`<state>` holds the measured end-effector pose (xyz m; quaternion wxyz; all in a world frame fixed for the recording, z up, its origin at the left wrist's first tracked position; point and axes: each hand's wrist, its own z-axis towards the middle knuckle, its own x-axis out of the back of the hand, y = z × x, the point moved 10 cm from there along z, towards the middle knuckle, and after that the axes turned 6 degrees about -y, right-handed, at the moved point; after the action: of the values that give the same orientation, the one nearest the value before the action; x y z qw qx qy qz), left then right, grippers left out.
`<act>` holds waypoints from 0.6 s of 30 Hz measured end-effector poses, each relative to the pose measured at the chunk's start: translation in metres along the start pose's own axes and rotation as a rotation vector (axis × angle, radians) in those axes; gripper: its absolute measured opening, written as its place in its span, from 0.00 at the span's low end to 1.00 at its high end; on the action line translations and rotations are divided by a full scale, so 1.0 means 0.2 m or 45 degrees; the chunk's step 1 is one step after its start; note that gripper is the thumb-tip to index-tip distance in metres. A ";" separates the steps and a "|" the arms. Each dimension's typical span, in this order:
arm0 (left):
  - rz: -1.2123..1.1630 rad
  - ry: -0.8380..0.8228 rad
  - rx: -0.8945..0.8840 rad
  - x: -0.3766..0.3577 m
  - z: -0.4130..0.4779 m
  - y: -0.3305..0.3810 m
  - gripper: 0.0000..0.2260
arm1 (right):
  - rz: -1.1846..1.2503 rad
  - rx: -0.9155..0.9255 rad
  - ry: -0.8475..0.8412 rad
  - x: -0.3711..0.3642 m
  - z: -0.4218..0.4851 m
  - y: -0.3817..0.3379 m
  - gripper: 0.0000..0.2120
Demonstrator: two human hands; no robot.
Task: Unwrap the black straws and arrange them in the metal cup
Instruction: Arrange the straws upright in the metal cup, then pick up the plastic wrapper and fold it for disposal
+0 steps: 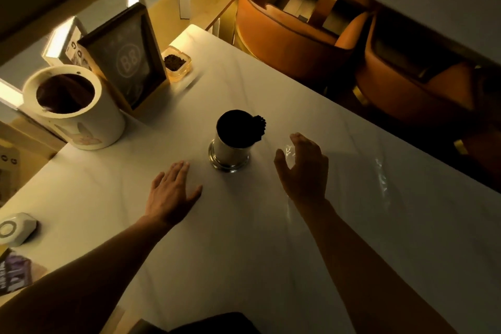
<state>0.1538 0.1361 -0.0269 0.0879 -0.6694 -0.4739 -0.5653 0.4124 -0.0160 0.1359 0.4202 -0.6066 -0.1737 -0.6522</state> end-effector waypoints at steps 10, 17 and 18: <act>0.168 -0.132 -0.528 -0.09 -0.10 0.69 0.21 | -0.243 -0.714 -0.389 -0.14 -0.48 0.87 0.28; 0.273 -0.198 -0.725 -0.24 0.14 1.21 0.29 | -0.155 -1.026 -0.755 -0.30 -0.60 1.22 0.53; 0.314 -0.211 -0.743 -0.27 0.17 1.27 0.31 | -0.137 -1.006 -0.808 -0.33 -0.61 1.23 0.55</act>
<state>0.3665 -0.0066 0.0223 -0.0789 -0.7623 -0.2128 -0.6061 0.5136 -0.2282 -0.0205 0.0509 -0.8776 -0.0637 -0.4724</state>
